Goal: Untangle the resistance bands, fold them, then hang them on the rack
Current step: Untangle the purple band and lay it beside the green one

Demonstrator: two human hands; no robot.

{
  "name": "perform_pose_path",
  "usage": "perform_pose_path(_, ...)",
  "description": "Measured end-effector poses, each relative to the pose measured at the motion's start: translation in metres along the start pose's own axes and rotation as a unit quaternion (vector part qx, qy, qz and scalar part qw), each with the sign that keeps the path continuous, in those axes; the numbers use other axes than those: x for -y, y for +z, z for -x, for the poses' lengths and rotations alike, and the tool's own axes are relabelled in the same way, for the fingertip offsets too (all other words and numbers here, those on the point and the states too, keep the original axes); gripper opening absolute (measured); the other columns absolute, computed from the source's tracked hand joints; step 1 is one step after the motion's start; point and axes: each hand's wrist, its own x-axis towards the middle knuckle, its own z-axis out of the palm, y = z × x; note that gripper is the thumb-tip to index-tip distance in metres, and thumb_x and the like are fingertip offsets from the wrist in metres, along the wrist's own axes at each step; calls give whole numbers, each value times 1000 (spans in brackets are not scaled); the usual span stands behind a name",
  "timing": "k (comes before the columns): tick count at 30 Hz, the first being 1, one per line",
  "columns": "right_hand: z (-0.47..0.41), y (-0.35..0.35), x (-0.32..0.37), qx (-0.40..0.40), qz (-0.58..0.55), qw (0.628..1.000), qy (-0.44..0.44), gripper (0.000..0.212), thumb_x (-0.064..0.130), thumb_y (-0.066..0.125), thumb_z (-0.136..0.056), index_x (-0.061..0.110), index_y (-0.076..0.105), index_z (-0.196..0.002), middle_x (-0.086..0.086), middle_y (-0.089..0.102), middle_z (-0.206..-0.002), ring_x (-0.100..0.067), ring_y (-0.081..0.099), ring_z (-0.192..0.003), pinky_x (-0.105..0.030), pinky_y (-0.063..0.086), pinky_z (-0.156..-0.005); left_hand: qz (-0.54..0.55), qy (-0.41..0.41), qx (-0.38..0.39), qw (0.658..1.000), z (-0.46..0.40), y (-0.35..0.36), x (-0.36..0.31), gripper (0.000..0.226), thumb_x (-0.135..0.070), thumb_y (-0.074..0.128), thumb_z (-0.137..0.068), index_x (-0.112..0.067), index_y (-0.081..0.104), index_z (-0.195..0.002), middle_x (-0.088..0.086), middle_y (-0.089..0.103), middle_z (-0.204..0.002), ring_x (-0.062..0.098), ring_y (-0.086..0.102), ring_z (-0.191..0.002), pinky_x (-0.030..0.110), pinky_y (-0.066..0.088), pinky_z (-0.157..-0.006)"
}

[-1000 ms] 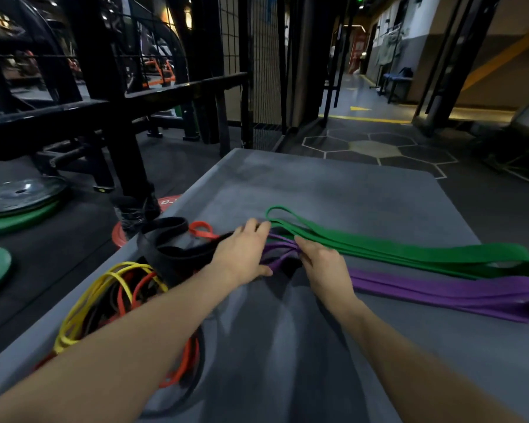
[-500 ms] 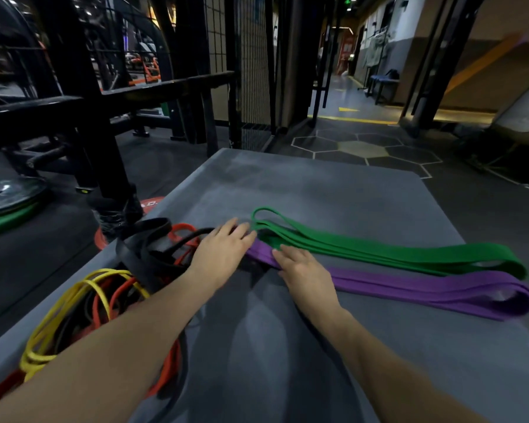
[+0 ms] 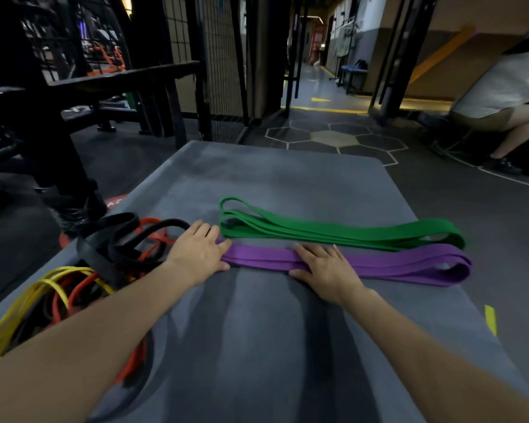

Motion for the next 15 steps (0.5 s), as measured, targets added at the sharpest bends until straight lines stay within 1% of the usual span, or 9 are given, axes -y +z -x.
perform_pose_path(2,7,0,-12,2,22,1000,-3,61,52,33,-95,26,17,-148,-3,32,-147,-25,27,-137,-40,10,-117,-16,28,-14,999,-3,5,0,55,-54,43,-90,-21,45,-133,7,49,-126,26,45,-120,37,25,-110)
perform_pose_path(3,8,1,-13,-6,35,999,-5,60,51,31,-96,27,17,-148,-5,34,-143,-25,29,-135,-39,13,-116,-25,36,-38,998,-5,4,0,49,-54,51,-85,-21,58,-120,3,57,-115,22,54,-109,34,34,-104)
perform_pose_path(4,8,2,-12,-16,42,999,-4,58,50,30,-96,27,18,-148,-6,35,-139,-27,31,-132,-39,17,-114,-33,37,-59,997,-6,0,0,43,-53,56,-82,-23,63,-112,1,60,-104,19,59,-98,31,41,-97)
perform_pose_path(5,8,4,-10,-23,37,999,2,57,49,31,-96,28,19,-148,-7,35,-136,-28,32,-129,-40,21,-112,-18,37,-53,998,-6,-2,0,41,-50,54,-85,-22,62,-114,1,60,-103,19,59,-97,30,42,-93)
perform_pose_path(7,8,6,-7,-30,15,999,20,55,48,34,-96,30,21,-147,-8,34,-133,-27,32,-127,-40,26,-107,32,45,-26,998,-9,0,-2,44,-42,36,-97,-21,41,-136,7,52,-120,24,51,-111,32,37,-96)
perform_pose_path(9,7,6,-7,-44,6,999,26,54,47,38,-95,32,25,-145,-8,34,-131,-27,32,-125,-39,28,-103,45,33,11,998,-11,-3,-6,52,-45,25,-99,-23,20,-146,10,42,-133,27,42,-122,34,31,-102)
perform_pose_path(11,6,5,-6,-53,0,998,28,52,46,41,-94,33,29,-144,-7,35,-130,-26,32,-123,-37,30,-100,44,28,19,998,-13,-5,-11,59,-53,22,-97,-25,14,-148,9,34,-142,27,33,-130,36,23,-109)
perform_pose_path(13,6,4,-6,-51,-3,998,25,52,46,41,-94,32,31,-143,-6,35,-129,-25,33,-122,-38,30,-99,56,25,21,998,-19,-5,-17,61,-54,21,-96,-25,10,-149,7,26,-150,27,20,-140,41,10,-116)
perform_pose_path(15,7,3,-7,-42,-1,999,25,52,46,40,-95,31,31,-143,-6,36,-130,-26,33,-122,-39,31,-99,41,45,1,998,-24,-9,-29,64,-53,22,-97,-21,6,-150,7,23,-153,26,11,-144,42,0,-118)
